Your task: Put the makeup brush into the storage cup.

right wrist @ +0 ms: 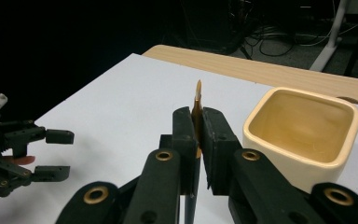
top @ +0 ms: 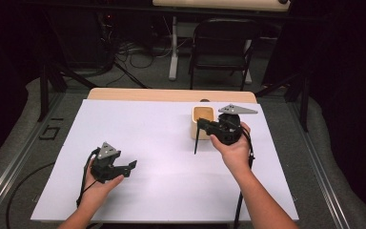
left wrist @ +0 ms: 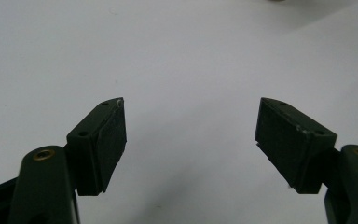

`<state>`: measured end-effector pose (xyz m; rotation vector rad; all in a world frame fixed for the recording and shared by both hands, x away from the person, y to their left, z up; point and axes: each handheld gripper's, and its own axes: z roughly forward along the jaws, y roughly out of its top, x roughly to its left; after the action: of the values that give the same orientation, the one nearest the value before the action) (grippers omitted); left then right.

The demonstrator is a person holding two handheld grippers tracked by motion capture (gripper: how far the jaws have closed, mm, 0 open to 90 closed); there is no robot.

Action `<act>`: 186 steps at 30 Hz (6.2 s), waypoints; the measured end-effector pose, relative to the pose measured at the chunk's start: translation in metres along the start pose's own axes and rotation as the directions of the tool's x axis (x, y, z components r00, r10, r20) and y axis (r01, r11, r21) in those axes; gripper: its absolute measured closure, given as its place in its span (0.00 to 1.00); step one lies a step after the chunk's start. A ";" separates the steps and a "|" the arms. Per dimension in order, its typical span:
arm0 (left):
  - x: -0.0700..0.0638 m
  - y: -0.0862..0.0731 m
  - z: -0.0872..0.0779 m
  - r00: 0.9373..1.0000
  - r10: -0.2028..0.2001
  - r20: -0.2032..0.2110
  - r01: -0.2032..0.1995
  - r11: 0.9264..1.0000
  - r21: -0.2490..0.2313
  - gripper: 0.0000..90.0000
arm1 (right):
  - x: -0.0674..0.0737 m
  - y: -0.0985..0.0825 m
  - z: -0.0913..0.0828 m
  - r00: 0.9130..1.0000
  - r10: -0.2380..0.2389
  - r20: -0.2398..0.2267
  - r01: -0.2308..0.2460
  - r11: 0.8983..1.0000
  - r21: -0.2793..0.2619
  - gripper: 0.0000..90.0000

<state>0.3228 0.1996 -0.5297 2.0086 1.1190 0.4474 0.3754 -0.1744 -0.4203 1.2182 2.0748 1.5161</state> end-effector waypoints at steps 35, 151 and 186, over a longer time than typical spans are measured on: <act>-0.002 -0.003 0.008 1.000 0.008 0.014 -0.008 1.000 0.030 0.28 | -0.030 0.066 0.000 0.995 0.013 0.097 -0.009 0.999 -0.038 0.94; 0.008 -0.006 -0.007 0.999 -0.049 0.004 0.049 0.999 -0.008 0.30 | -0.046 0.046 0.072 0.963 -0.060 0.261 0.051 0.998 0.042 0.94; 0.007 -0.007 -0.005 0.999 -0.043 0.009 0.043 0.999 0.000 0.30 | -0.057 0.021 0.076 0.955 -0.083 0.286 0.054 0.993 0.110 0.94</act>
<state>0.3193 0.2095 -0.5324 1.9804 1.1545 0.4163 0.4692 -0.1687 -0.4454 1.3019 1.9935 1.1356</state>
